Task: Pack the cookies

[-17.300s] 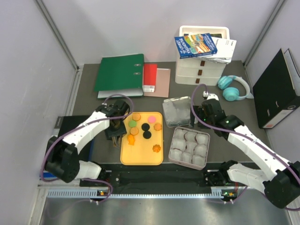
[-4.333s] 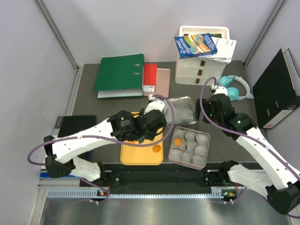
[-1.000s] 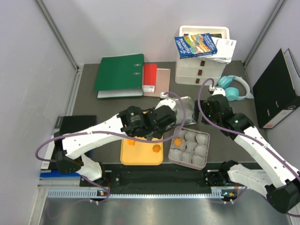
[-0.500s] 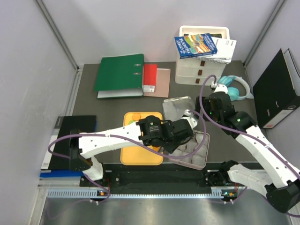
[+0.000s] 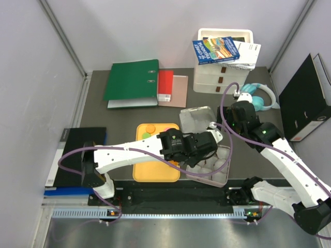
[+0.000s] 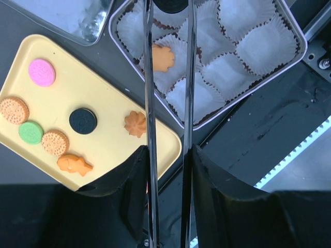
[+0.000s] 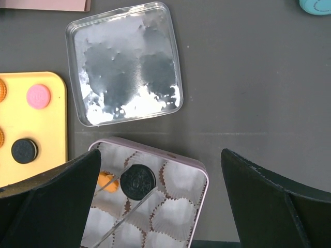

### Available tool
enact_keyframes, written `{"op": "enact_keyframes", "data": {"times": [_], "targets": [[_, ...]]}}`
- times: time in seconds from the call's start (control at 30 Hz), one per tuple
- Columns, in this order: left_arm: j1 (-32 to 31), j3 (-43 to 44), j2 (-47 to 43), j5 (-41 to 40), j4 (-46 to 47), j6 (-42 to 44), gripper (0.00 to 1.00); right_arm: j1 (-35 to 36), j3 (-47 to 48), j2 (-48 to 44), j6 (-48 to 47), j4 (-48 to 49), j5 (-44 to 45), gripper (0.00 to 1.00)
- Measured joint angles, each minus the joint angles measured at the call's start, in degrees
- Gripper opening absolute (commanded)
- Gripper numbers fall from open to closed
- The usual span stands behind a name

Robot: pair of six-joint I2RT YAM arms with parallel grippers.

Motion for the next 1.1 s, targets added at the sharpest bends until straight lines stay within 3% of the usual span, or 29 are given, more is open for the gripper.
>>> {"op": "enact_keyframes", "data": {"times": [0.37, 0.8, 1.1], "targets": [[0.39, -0.42, 0.02, -1.99, 2.62, 0.33, 0.52, 0.00, 0.00, 0.00, -0.42, -0.22, 0.68, 0.99], [0.39, -2.12, -0.33, -5.88, 2.82, -2.91, 0.51, 0.00, 0.00, 0.00, -0.42, -0.20, 0.85, 0.99], [1.42, -7.08, -12.17, -15.54, -7.58, -13.70, 0.51, 0.00, 0.00, 0.35, -0.39, 0.20, 0.15, 0.99]]}}
